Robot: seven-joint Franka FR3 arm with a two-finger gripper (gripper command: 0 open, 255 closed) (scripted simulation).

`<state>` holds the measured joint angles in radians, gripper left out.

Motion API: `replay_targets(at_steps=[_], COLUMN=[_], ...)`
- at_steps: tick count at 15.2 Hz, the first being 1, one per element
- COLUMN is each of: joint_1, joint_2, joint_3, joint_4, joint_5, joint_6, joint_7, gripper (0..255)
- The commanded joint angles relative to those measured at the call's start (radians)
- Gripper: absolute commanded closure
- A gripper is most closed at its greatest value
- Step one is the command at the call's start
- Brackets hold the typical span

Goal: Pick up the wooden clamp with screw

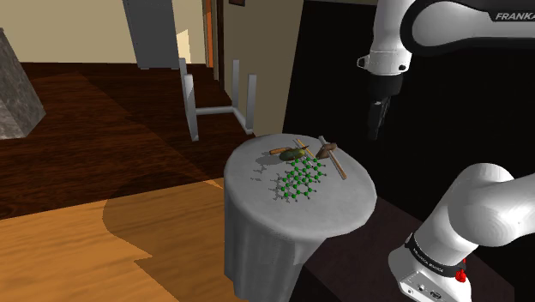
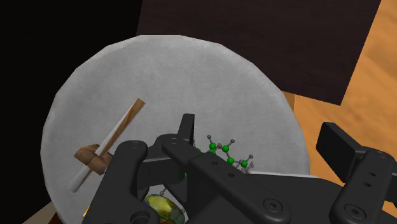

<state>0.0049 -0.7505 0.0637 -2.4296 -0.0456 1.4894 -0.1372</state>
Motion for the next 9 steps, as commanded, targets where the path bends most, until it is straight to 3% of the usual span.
replay_targets(at_steps=[1,9], joint_1=[0.0,-0.082], joint_2=[0.0,0.054], joint_3=[0.0,-0.07], joint_4=[0.0,-0.19], joint_5=[0.0,-0.047], joint_6=[0.0,0.369], joint_7=[0.0,0.043], gripper=[0,0])
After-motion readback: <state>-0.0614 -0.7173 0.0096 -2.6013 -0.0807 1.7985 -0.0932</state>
